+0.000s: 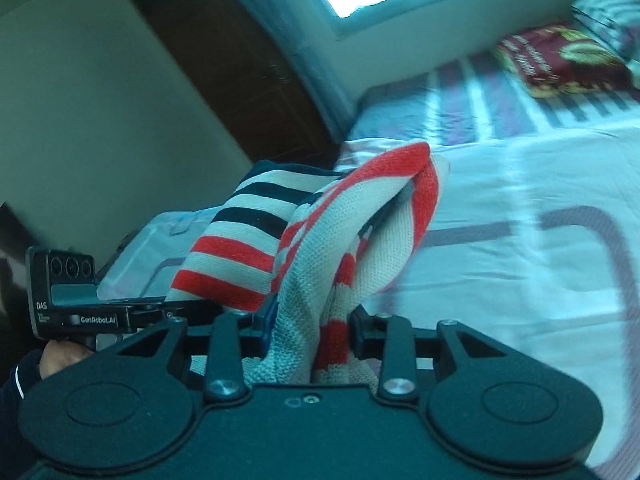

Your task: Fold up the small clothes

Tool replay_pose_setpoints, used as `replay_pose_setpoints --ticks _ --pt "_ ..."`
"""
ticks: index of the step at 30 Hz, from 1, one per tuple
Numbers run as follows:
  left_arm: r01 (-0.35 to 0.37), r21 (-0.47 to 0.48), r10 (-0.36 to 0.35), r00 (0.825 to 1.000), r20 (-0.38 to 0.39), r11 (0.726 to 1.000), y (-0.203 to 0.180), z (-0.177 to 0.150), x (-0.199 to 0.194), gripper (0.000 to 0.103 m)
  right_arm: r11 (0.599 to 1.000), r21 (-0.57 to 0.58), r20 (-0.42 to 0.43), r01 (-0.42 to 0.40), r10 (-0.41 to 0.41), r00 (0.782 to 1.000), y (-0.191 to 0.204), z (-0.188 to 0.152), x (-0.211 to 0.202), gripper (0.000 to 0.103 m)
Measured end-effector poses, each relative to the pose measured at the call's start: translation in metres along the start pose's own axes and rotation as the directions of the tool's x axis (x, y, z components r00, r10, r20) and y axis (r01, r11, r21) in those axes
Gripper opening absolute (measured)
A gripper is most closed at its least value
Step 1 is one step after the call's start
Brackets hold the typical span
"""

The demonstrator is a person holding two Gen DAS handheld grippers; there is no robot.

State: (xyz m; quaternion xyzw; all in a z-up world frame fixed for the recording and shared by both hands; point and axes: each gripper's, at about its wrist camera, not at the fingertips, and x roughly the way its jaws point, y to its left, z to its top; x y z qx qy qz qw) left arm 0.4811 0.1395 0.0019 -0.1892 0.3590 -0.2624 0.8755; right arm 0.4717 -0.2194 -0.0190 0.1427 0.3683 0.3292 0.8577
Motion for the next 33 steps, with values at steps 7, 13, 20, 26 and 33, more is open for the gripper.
replay_pose_setpoints --ticks 7,13,20,26,33 --pt "-0.134 -0.068 0.135 0.991 0.004 0.989 0.072 -0.036 -0.104 0.048 0.991 0.027 -0.072 -0.133 0.134 0.988 0.073 -0.025 0.079 0.034" --pt "-0.256 -0.194 0.244 0.966 -0.080 0.947 0.141 -0.100 -0.151 0.056 0.981 0.107 -0.253 -0.161 0.183 0.950 0.095 -0.076 0.159 0.036" --pt "-0.287 -0.230 0.311 0.947 0.074 0.930 0.145 -0.125 -0.180 0.063 0.971 0.201 -0.133 -0.131 0.160 0.978 0.052 -0.068 0.140 0.052" --pt "-0.314 -0.273 0.345 0.936 0.073 0.909 0.152 -0.108 -0.173 0.063 0.982 0.136 -0.134 -0.130 0.148 0.980 0.047 -0.033 0.158 0.031" --pt "-0.467 -0.179 0.477 0.879 0.013 0.866 0.124 -0.108 -0.161 0.072 0.991 -0.129 -0.112 0.044 -0.059 0.992 0.078 -0.046 0.156 0.023"
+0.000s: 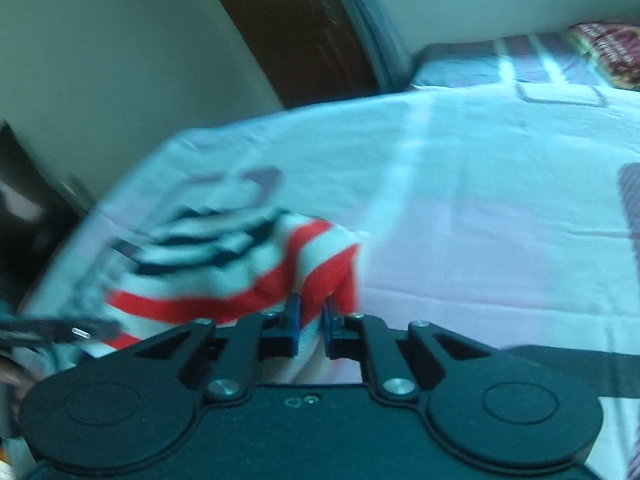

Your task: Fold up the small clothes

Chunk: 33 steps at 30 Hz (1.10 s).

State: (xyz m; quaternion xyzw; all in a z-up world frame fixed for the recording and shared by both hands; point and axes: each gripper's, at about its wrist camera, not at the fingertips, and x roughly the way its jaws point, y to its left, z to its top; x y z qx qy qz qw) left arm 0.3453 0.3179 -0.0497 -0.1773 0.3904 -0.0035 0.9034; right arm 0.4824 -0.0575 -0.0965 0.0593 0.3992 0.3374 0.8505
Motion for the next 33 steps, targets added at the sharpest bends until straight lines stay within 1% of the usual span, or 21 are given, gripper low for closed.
replay_pose_setpoints --ticks 2,4,7,9,10,11,12,13,15,17,18,19,20,21,22,23,24,26,29,30,33 --pt "0.004 0.063 -0.006 0.999 0.033 0.998 -0.014 -0.007 -0.019 0.072 1.000 -0.005 0.021 -0.004 0.004 1.000 0.010 0.003 -0.026 0.021" --pt "-0.016 0.107 0.009 0.998 0.061 0.994 -0.024 -0.022 -0.036 0.072 0.996 -0.081 0.073 -0.044 0.050 0.996 0.026 -0.005 -0.057 0.020" --pt "-0.020 0.074 0.012 0.994 0.109 0.997 -0.025 -0.048 -0.058 0.072 0.974 -0.201 0.042 -0.109 0.119 0.992 0.056 -0.028 -0.086 0.017" --pt "-0.031 0.061 0.024 0.992 0.124 0.998 -0.026 -0.060 -0.066 0.072 0.952 -0.286 0.019 -0.106 0.117 0.993 0.075 -0.044 -0.094 0.015" --pt "-0.049 0.058 0.041 0.991 0.124 0.997 -0.027 -0.067 -0.068 0.072 0.942 -0.321 0.000 -0.102 0.107 0.994 0.080 -0.053 -0.094 0.009" --pt "-0.053 0.047 0.048 0.993 0.109 0.997 -0.027 -0.072 -0.068 0.072 0.937 -0.342 -0.031 -0.071 0.064 0.997 0.084 -0.059 -0.087 0.006" --pt "-0.068 0.036 0.064 0.994 0.093 0.997 -0.026 -0.077 -0.065 0.073 0.937 -0.349 -0.063 -0.012 -0.010 0.998 0.084 -0.062 -0.075 0.000" --pt "-0.076 0.035 0.073 0.994 0.080 0.996 -0.026 -0.082 -0.064 0.073 0.947 -0.320 -0.069 0.001 -0.024 0.997 0.078 -0.064 -0.071 0.000" --pt "-0.096 0.038 0.093 0.993 0.078 0.995 -0.029 -0.087 -0.063 0.073 0.977 -0.210 -0.077 -0.021 0.005 0.997 0.071 -0.058 -0.074 0.000" --pt "-0.122 0.047 0.118 0.990 0.083 0.991 -0.036 -0.088 -0.068 0.073 0.974 -0.228 -0.047 0.008 -0.019 0.999 0.081 -0.057 -0.085 0.002" --pt "-0.140 0.053 0.134 0.986 0.099 0.989 -0.041 -0.089 -0.076 0.073 0.977 -0.213 -0.028 0.023 -0.030 0.999 0.082 -0.058 -0.093 0.010" --pt "-0.157 0.064 0.149 0.982 0.116 0.985 -0.048 -0.092 -0.086 0.075 0.984 -0.176 -0.024 0.034 -0.039 0.999 0.081 -0.061 -0.103 0.027" --pt "-0.169 0.088 0.156 0.978 0.135 0.982 -0.055 -0.096 -0.097 0.080 0.988 -0.148 -0.017 0.044 -0.047 0.999 0.081 -0.066 -0.114 0.032" --pt "-0.189 0.108 0.171 0.972 0.160 0.976 -0.063 -0.100 -0.109 0.094 0.987 -0.150 0.003 0.056 -0.056 0.998 0.083 -0.070 -0.121 0.039" --pt "-0.220 0.122 0.194 0.961 0.195 0.968 -0.072 -0.105 -0.123 0.103 0.984 -0.165 0.022 0.072 -0.070 0.997 0.088 -0.077 -0.135 0.059" --pt "-0.244 0.136 0.209 0.950 0.230 0.960 -0.081 -0.111 -0.138 0.103 0.981 -0.170 0.036 0.096 -0.091 0.995 0.091 -0.084 -0.149 0.072" --pt "-0.248 0.150 0.207 0.947 0.245 0.957 -0.088 -0.116 -0.150 0.103 0.981 -0.165 0.049 0.107 -0.100 0.994 0.096 -0.091 -0.163 0.086" --pt "-0.245 0.153 0.198 0.943 0.267 0.957 -0.102 -0.126 -0.177 0.103 0.977 -0.170 0.070 0.126 -0.115 0.991 0.108 -0.101 -0.181 0.086" --pt "-0.237 0.156 0.185 0.940 0.287 0.959 -0.119 -0.143 -0.212 0.103 0.968 -0.186 0.100 0.169 -0.152 0.983 0.133 -0.120 -0.213 0.095" --pt "-0.231 0.160 0.179 0.942 0.285 0.960 -0.123 -0.149 -0.222 0.103 0.968 -0.182 0.102 0.171 -0.155 0.983 0.140 -0.127 -0.222 0.103" --pt "-0.215 0.159 0.164 0.945 0.282 0.964 -0.134 -0.169 -0.253 0.103 0.966 -0.170 0.102 0.195 -0.180 0.978 0.157 -0.148 -0.252 0.102"
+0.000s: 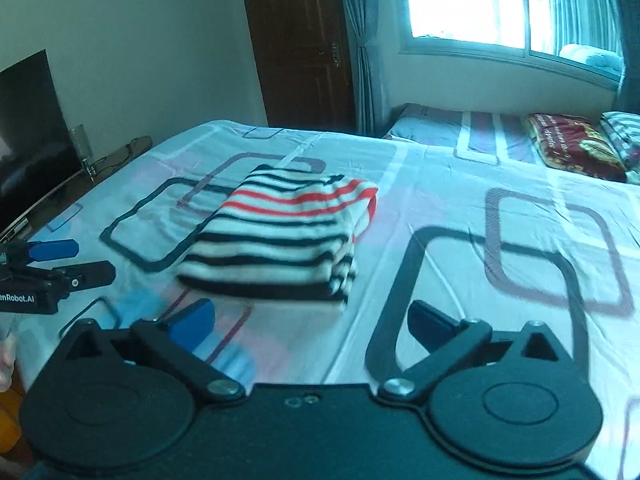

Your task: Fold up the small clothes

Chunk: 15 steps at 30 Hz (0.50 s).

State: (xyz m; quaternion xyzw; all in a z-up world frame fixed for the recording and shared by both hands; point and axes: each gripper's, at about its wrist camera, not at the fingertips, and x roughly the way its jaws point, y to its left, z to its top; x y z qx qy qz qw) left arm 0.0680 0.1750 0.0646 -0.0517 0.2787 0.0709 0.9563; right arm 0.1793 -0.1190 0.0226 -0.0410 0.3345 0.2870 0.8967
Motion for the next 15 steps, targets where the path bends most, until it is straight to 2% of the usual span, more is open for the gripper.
replay_pose_setpoints --ticks 3,6,8,15 --pt "-0.006 0.005 0.006 1.000 0.014 1.000 -0.008 -0.011 -0.028 0.103 0.998 0.003 0.010 0.060 -0.060 0.998 0.012 -0.015 -0.027 0.102" --pt "-0.013 -0.001 0.013 1.000 0.003 1.000 -0.012 -0.022 -0.040 0.103 0.993 -0.007 0.070 0.119 -0.118 0.991 0.027 -0.028 -0.043 0.102" --pt "0.010 -0.019 -0.010 1.000 0.020 1.000 -0.015 -0.027 -0.054 0.103 0.988 -0.011 0.101 0.154 -0.153 0.983 0.035 -0.035 -0.052 0.102" --pt "0.012 -0.001 -0.011 0.998 0.059 1.000 -0.031 -0.039 -0.089 0.103 0.989 -0.008 0.112 0.150 -0.148 0.983 0.046 -0.047 -0.073 0.102"
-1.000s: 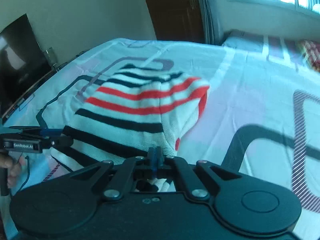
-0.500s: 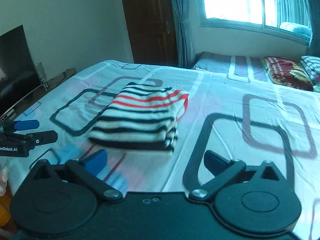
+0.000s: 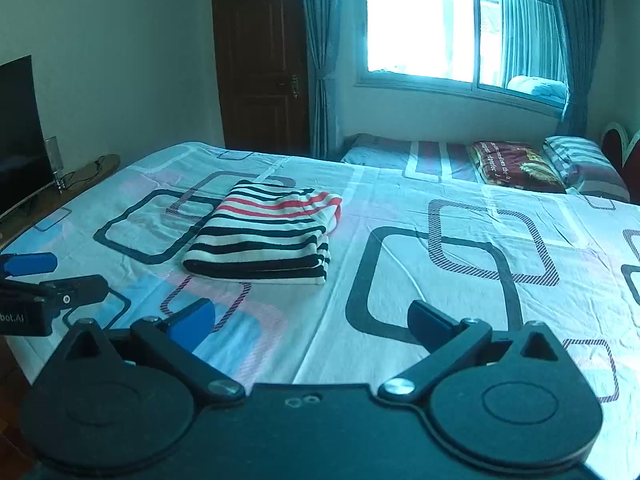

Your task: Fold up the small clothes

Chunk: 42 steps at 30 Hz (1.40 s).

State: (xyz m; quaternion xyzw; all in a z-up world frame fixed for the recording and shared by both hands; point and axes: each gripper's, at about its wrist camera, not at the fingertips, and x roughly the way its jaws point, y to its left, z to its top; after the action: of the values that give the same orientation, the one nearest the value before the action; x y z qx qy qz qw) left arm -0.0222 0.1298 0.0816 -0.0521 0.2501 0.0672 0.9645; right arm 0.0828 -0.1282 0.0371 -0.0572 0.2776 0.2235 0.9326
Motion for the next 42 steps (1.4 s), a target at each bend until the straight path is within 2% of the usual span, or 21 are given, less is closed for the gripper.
replay_pose_setpoints --ticks 13,22,28,42 --pt "-0.012 0.008 0.012 1.000 0.028 1.000 -0.005 -0.002 -0.024 0.103 1.000 0.013 0.037 -0.014 0.014 0.999 0.009 -0.003 -0.022 0.102" --pt "-0.011 0.018 0.011 0.999 0.031 1.000 -0.007 0.001 -0.022 0.103 1.000 0.019 0.039 -0.009 0.008 0.999 0.005 -0.002 -0.022 0.102" --pt "-0.005 0.023 0.005 0.999 0.036 1.000 -0.011 0.003 -0.020 0.103 1.000 -0.013 0.060 0.023 -0.022 0.998 0.006 0.000 -0.024 0.102" --pt "0.010 0.043 -0.013 0.999 0.052 0.999 -0.013 0.010 -0.026 0.103 1.000 0.000 0.055 0.014 -0.014 0.998 0.002 0.003 -0.023 0.102"
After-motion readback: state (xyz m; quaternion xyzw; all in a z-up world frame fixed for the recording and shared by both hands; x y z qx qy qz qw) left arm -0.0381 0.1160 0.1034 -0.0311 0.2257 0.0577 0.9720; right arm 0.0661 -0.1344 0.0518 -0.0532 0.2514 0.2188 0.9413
